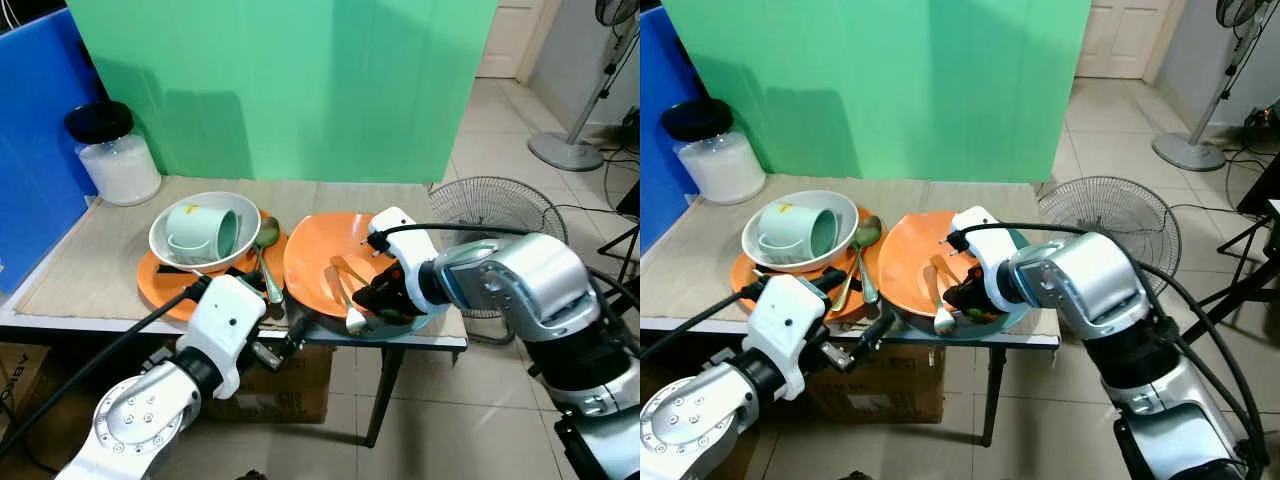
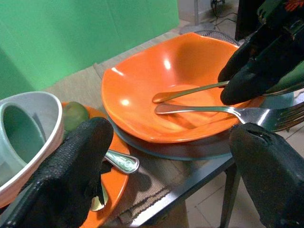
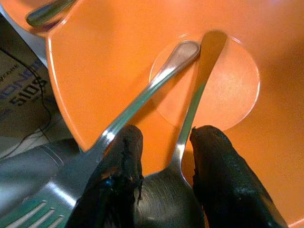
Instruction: Setting the table
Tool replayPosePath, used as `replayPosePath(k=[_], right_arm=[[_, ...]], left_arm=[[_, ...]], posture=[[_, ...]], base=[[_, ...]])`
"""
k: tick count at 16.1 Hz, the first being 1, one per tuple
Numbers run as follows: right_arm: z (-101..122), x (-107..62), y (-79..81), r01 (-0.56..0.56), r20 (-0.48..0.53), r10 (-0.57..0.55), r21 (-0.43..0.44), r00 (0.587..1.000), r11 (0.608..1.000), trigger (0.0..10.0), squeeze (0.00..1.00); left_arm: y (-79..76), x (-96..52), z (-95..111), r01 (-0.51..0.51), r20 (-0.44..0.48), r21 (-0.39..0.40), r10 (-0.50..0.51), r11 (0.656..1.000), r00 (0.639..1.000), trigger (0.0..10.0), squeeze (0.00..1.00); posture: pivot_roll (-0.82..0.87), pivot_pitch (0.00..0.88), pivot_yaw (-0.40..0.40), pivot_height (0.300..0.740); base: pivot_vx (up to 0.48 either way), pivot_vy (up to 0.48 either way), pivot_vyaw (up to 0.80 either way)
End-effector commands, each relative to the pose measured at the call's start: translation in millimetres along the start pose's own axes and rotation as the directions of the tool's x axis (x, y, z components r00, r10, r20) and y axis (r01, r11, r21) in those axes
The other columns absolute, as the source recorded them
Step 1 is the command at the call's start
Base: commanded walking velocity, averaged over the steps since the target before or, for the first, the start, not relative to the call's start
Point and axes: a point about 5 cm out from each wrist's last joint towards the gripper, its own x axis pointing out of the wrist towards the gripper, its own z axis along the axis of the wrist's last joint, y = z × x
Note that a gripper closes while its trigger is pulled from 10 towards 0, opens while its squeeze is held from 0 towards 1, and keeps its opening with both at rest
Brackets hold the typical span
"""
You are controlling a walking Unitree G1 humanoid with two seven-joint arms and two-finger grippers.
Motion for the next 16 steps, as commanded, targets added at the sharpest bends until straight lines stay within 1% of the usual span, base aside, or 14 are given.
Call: replayPosePath(k=[1, 2, 3, 4, 5, 8, 10, 16], right_arm=[[6.5, -0.5, -1.1, 0.024, 0.008, -0.024, -0.017, 1.000, 1.000, 5.9, 0.00], [6.7, 0.0, -1.0, 0.024, 0.006, -0.024, -0.017, 1.000, 1.000, 4.1, 0.00], [7.1, 0.8, -1.1, 0.026, 0.005, -0.026, -0.016, 1.000, 1.000, 2.7, 0.00], [7.6, 1.3, -1.2, 0.028, 0.003, -0.028, -0.017, 1.000, 0.999, 1.5, 0.00], [8.2, 2.1, -2.0, 0.033, 0.001, -0.033, -0.017, 0.999, 0.999, 0.0, 0.00], [8.9, 3.2, -2.9, 0.036, -0.002, -0.036, -0.017, 0.999, 0.999, 0.0, 0.00], [9.1, 3.5, -2.6, 0.036, -0.003, -0.036, -0.021, 0.999, 0.999, 0.0, 0.00], [9.9, 6.5, -1.4, 0.027, -0.015, -0.028, -0.042, 1.000, 0.999, 0.0, 0.00]], left_arm=[[-2.1, -1.7, 3.6, 0.019, 0.007, 0.011, -0.020, 1.000, 1.000, 10.0, 0.00], [-2.9, -1.9, 3.6, 0.026, 0.007, 0.010, -0.026, 1.000, 1.000, 10.0, 0.00], [-4.6, -2.4, 3.8, 0.041, 0.007, 0.004, -0.041, 0.999, 0.999, 10.0, 0.00], [-7.0, -3.2, 3.9, 0.064, 0.005, -0.006, -0.064, 0.998, 0.998, 10.0, 0.00], [-11.0, -4.3, 4.6, 0.101, 0.012, -0.029, -0.101, 0.994, 0.995, 10.0, 0.00], [-18.3, -6.4, 4.9, 0.172, 0.011, -0.057, -0.171, 0.984, 0.985, 10.0, 0.00], [-20.1, -7.6, 3.6, 0.190, -0.003, -0.066, -0.190, 0.980, 0.982, 10.0, 0.00], [-19.4, -8.5, 2.4, 0.196, -0.019, -0.062, -0.198, 0.979, 0.980, 10.0, 0.00]], posture=[[-0.04, 0.000, 0.027, 0.740], [-0.04, 0.000, 0.026, 0.740], [-0.04, 0.000, 0.026, 0.740], [-0.04, 0.000, 0.026, 0.740], [-0.04, 0.000, 0.026, 0.740], [-0.04, 0.000, 0.025, 0.740], [-0.04, 0.000, 0.023, 0.740], [-0.04, 0.000, 0.017, 0.740]], base=[[0.000, 0.000, 0.00], [0.000, 0.000, 0.00], [0.000, 0.000, 0.00], [0.000, 0.000, 0.00], [0.000, 0.000, 0.00], [0.000, 0.000, 0.00], [0.000, 0.000, 0.00], [0.000, 0.000, 0.00]])
